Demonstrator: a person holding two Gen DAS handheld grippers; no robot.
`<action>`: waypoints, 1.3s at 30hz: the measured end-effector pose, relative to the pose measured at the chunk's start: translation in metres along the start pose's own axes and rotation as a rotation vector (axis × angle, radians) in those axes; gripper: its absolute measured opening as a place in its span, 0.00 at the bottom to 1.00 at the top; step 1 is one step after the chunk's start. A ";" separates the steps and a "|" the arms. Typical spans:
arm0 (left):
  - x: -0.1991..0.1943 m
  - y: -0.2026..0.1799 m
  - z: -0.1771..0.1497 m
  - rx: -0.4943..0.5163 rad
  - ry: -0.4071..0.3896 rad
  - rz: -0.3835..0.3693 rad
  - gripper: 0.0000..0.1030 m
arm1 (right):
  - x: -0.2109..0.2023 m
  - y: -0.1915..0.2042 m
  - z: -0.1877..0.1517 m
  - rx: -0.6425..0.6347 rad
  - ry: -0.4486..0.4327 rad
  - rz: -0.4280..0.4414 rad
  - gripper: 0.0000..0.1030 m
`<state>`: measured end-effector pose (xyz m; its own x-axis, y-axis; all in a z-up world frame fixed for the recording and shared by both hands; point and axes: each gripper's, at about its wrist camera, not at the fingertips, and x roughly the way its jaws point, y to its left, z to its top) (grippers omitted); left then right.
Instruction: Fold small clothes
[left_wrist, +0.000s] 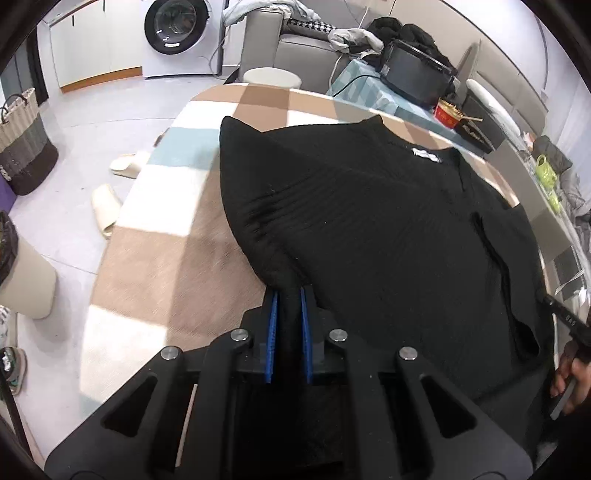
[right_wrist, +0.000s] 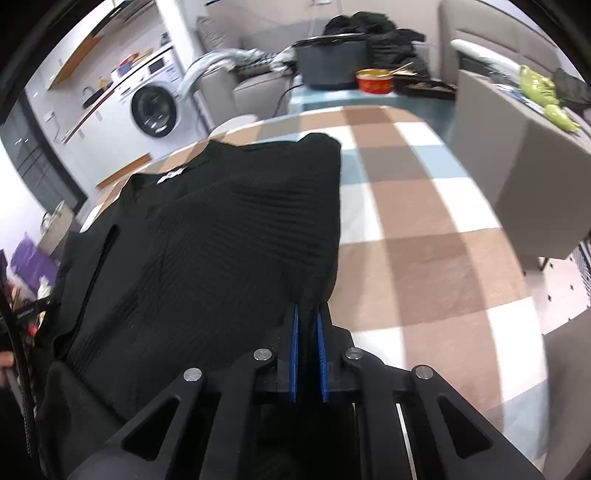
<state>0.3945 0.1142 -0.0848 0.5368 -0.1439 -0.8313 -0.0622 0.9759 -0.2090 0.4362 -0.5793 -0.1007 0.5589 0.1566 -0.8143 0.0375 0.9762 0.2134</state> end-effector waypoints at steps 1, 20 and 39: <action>0.002 -0.003 0.002 -0.002 -0.001 -0.005 0.08 | 0.000 -0.003 0.001 0.014 -0.005 -0.008 0.08; -0.040 0.020 -0.030 -0.037 -0.014 0.028 0.55 | -0.053 -0.013 -0.010 0.115 0.007 0.056 0.61; -0.093 0.037 -0.129 -0.009 -0.006 0.019 0.53 | -0.132 -0.036 -0.157 0.102 0.109 0.044 0.65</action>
<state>0.2335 0.1424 -0.0813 0.5406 -0.1248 -0.8320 -0.0801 0.9768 -0.1985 0.2309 -0.6116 -0.0857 0.4684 0.2194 -0.8559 0.1021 0.9488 0.2991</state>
